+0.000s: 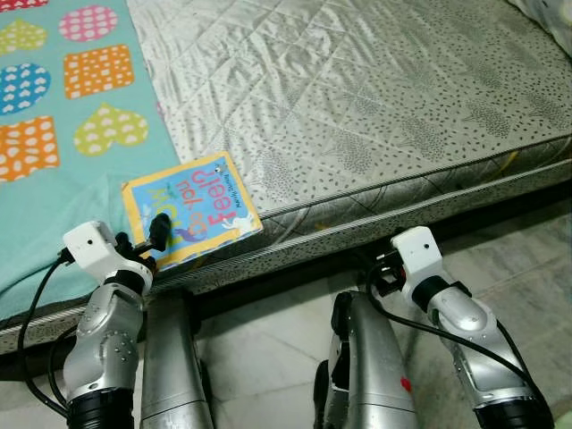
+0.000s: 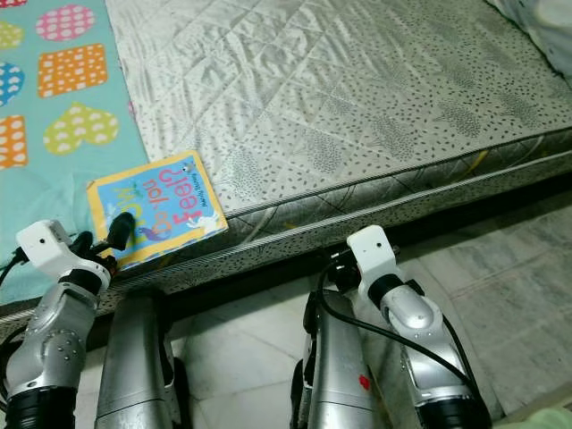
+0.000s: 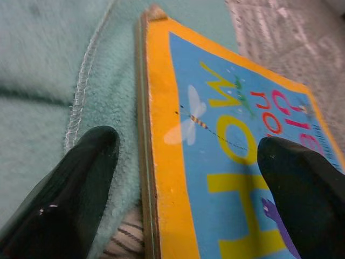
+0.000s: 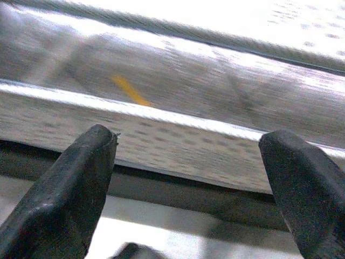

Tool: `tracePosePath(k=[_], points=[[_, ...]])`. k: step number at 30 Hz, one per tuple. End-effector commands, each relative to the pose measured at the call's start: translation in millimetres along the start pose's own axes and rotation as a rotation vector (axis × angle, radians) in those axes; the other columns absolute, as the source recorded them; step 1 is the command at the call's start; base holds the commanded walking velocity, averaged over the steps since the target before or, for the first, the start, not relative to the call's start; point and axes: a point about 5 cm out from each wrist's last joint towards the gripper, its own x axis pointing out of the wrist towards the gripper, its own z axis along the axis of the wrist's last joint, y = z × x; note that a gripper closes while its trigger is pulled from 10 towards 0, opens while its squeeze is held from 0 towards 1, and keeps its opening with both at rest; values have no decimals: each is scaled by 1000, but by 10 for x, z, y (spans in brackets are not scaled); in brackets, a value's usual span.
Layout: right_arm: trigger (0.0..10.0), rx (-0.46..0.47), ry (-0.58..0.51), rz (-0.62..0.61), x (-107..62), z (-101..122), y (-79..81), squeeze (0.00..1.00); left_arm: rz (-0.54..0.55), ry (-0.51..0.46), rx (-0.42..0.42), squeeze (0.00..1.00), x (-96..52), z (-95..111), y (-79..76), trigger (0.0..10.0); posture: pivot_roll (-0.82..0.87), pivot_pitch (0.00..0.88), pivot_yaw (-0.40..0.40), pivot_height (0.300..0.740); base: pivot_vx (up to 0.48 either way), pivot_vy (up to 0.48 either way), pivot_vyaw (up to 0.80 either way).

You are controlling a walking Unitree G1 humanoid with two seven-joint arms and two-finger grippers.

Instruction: Clean up the room

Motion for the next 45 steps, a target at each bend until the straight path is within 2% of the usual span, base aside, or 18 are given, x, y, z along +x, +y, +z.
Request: tracePosePath(k=[1, 7, 15, 16, 17, 20, 21, 22, 23, 24, 28, 30, 31, 32, 33, 39, 44, 45], points=[[10000, 24, 19, 71, -76, -6, 44, 0, 1, 175, -89, 0, -77, -387, 14, 10000, -4, 287, -55, 484, 0, 0, 0], [10000, 30, 59, 206, -192, -32, 140, 0, -64, 171, -191, 0, -33, -352, -14, 10000, -12, 285, -56, 484, 0, 0, 0], [10000, -18, 59, 222, -152, -42, 194, 0, -83, 170, -159, 0, 21, -271, -9, 10000, -11, 280, -55, 484, 0, 0, 0], [10000, -30, 63, 232, -153, -33, 207, 0, -93, 171, -161, 0, 20, -264, -26, 2902, -10, 279, -55, 484, 0, 0, 0], [10000, -35, 69, 240, -161, -24, 212, 0, -126, 169, -165, 0, 7, -256, -71, 0, -9, 278, -55, 484, 0, 0, 0], [10000, -39, 73, 240, -166, -14, 209, 0, -160, 173, -147, 0, -9, -258, -122, 0, -9, 278, -55, 484, 0, 0, 0], [10000, -40, 72, 238, -163, -12, 208, 0, -171, 169, -151, 0, -6, -251, -136, 1412, -9, 278, -55, 484, 0, 0, 0], [10000, -45, 71, 235, -154, -11, 207, 0, -182, 171, -138, 0, 12, -244, -152, 6706, -9, 278, -55, 484, 0, 0, 0], [10000, -48, 70, 234, -149, -10, 207, 0, -184, 175, -127, 0, 21, -244, -156, 6706, -9, 278, -55, 484, 0, 0, 0], [10000, -51, 69, 234, -133, -15, 208, 0, -205, 174, -109, 0, 43, -241, -197, 10000, -5, 275, -60, 484, 0, 0, 0], [10000, -73, 64, 224, -100, -12, 205, 0, -223, 168, -113, 0, 107, -224, -287, 9725, -5, 272, -59, 484, 0, 0, 0], [10000, -82, 63, 220, -97, -8, 201, 0, -220, 156, -112, 0, 128, -203, -304, 6627, -5, 272, -59, 484, 0, 0, 0], [10000, -86, 63, 217, -94, -8, 199, 0, -220, 146, -101, 0, 142, -181, -317, 6235, -5, 272, -59, 484, 0, 0, 0], [10000, -88, 63, 215, -93, -8, 198, 0, -217, 134, -88, 0, 154, -158, -327, 8745, -5, 272, -59, 484, 0, 0, 0], [10000, -91, 63, 213, -91, -11, 198, 0, -212, 119, -73, 0, 170, -132, -335, 10000, -10, 270, -56, 484, 0, 0, 0], [10000, -111, 62, 210, -83, -20, 206, 0, -221, 96, 7, 0, 243, -46, -400, 10000, -9, 267, -55, 484, 0, 0, 0], [10000, -121, 57, 207, -71, -14, 216, 0, -213, 136, 49, 0, 280, -106, -401, 10000, -6, 263, -58, 484, 0, 0, 0], [10000, -122, 55, 207, -67, -11, 218, 0, -215, 141, 58, 0, 285, -115, -404, 6549, -6, 263, -58, 484, 0, 0, 0]])
